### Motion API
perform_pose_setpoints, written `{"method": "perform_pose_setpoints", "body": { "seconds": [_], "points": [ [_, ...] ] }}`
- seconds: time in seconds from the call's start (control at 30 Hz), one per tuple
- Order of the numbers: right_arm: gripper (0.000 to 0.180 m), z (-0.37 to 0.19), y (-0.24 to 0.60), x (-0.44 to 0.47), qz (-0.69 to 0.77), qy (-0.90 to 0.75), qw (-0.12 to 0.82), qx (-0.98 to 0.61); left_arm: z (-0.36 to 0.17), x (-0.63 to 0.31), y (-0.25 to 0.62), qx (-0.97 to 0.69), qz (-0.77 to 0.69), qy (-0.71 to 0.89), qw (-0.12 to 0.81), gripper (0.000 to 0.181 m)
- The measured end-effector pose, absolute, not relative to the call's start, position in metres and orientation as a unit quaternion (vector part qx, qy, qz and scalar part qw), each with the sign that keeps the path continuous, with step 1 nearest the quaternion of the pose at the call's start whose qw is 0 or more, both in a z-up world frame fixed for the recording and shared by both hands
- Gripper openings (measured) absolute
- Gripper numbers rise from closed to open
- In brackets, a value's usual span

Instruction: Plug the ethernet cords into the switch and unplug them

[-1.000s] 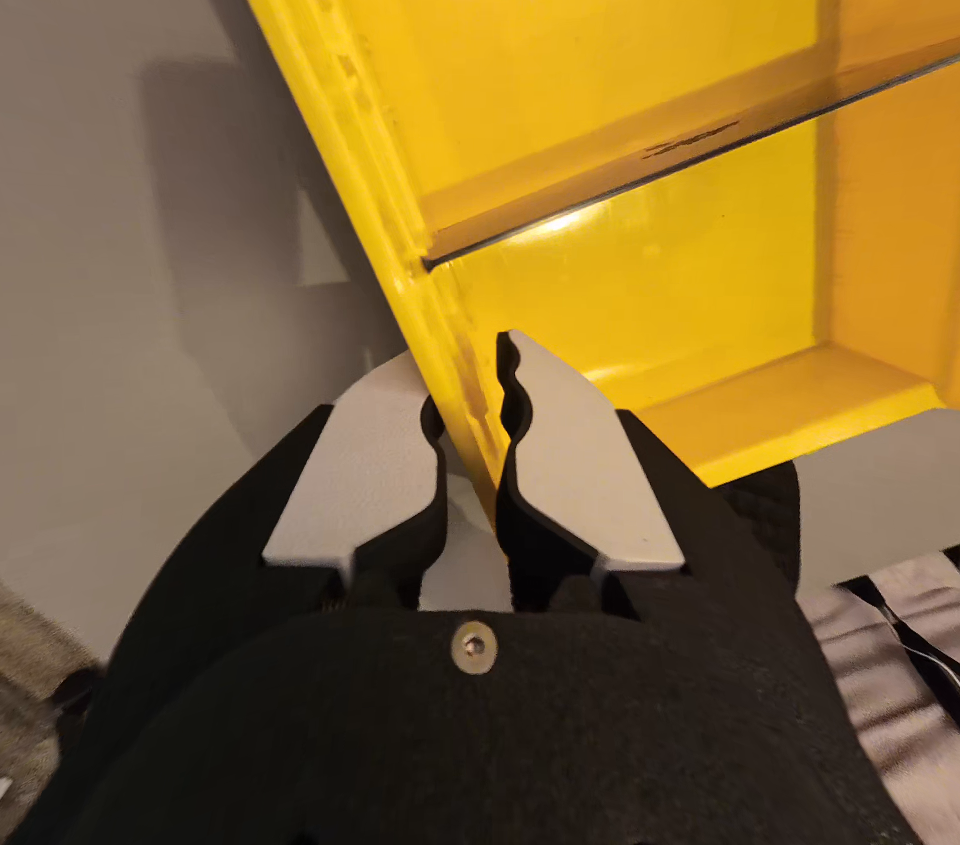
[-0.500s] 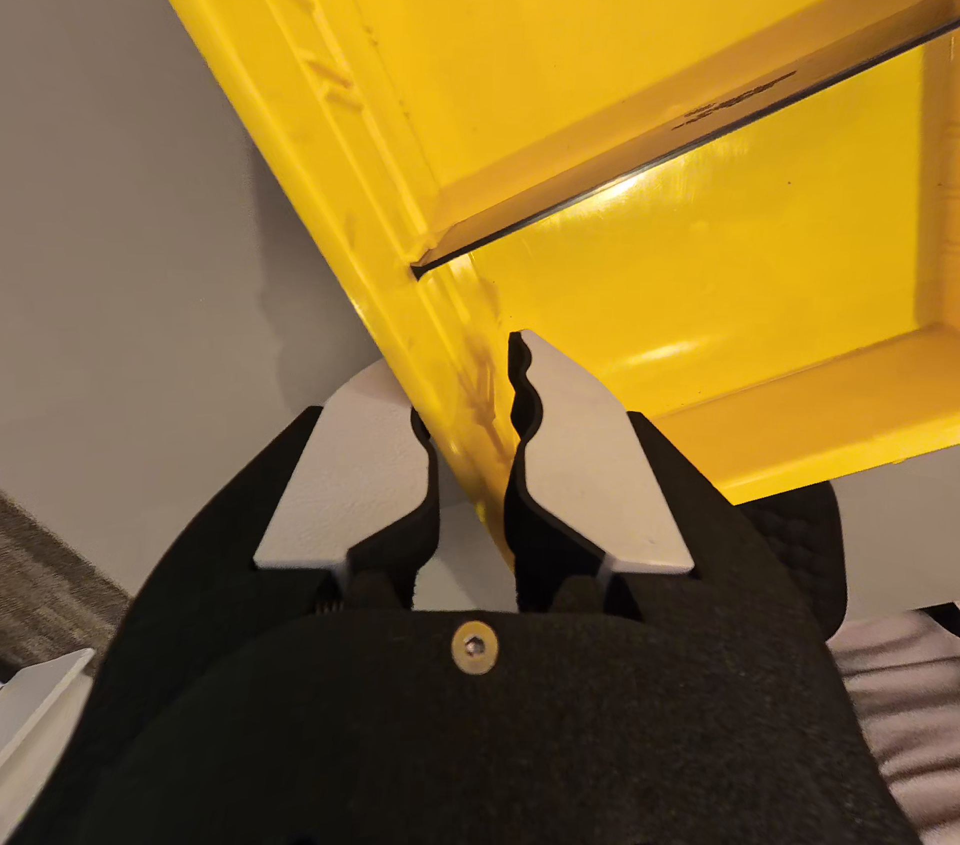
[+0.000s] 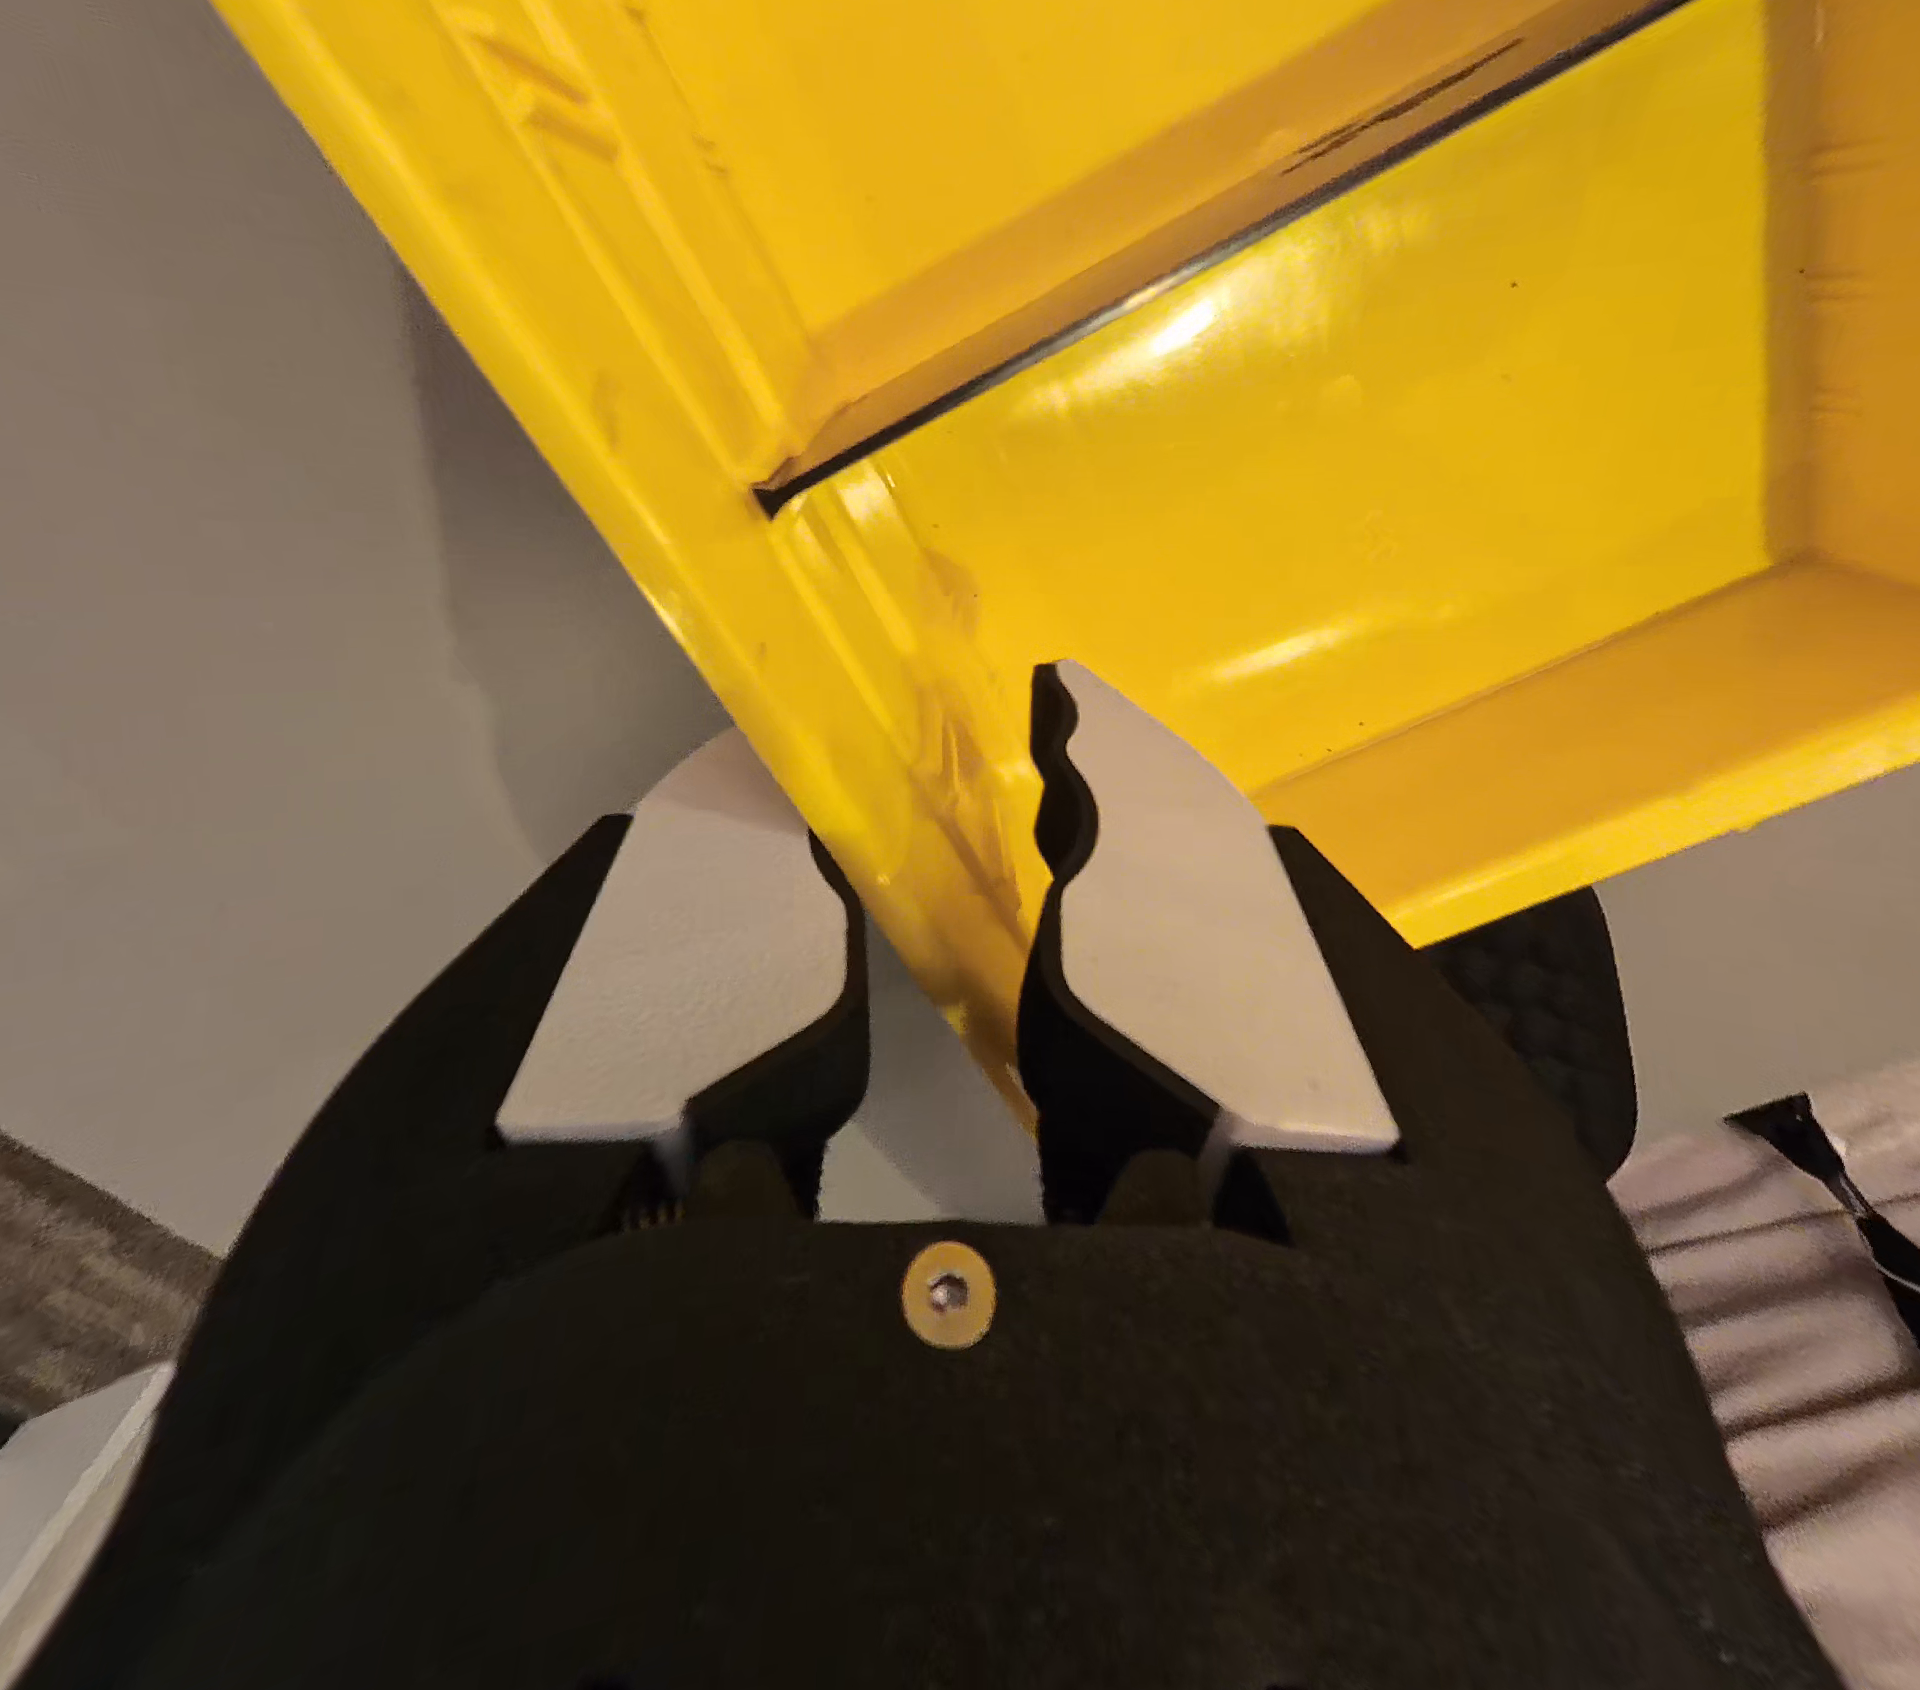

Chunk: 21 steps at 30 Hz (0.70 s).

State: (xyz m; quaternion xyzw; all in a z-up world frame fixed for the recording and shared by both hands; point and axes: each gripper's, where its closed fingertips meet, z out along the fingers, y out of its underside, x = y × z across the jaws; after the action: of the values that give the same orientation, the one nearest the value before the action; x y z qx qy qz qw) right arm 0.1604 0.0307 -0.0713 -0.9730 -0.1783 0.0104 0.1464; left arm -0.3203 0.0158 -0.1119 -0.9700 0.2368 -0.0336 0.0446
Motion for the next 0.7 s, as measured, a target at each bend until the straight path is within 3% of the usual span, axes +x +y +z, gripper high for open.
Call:
{"method": "perform_pose_setpoints", "body": {
  "seconds": [0.13, 0.2, 0.27, 0.37, 0.6, 0.7],
  "points": [
    [0.013, 0.021, 0.032, 0.128, -0.005, -0.179, 0.384, -0.906, -0.098, -0.317, 0.014, -0.965, -0.077, 0.243, 0.065, 0.034],
    [0.007, 0.072, 0.011, 0.050, 0.104, -0.253, 0.534, -0.800, -0.086, -0.317, 0.014, -0.960, -0.091, 0.250, 0.092, 0.031],
    [0.006, 0.091, -0.029, -0.030, 0.249, -0.326, 0.585, -0.700, -0.074, -0.320, 0.015, -0.956, -0.094, 0.249, 0.119, 0.032],
    [0.028, 0.047, -0.037, -0.096, 0.270, -0.369, 0.464, -0.759, -0.059, -0.325, 0.015, -0.953, -0.093, 0.247, 0.147, 0.032],
    [0.035, -0.033, 0.008, -0.116, 0.107, -0.369, 0.315, -0.868, -0.027, -0.321, 0.006, -0.934, -0.094, 0.277, 0.203, 0.032],
    [0.036, -0.046, 0.010, -0.126, 0.103, -0.355, 0.268, -0.890, -0.017, -0.318, 0.003, -0.926, -0.102, 0.288, 0.222, 0.032]
  ]
}}
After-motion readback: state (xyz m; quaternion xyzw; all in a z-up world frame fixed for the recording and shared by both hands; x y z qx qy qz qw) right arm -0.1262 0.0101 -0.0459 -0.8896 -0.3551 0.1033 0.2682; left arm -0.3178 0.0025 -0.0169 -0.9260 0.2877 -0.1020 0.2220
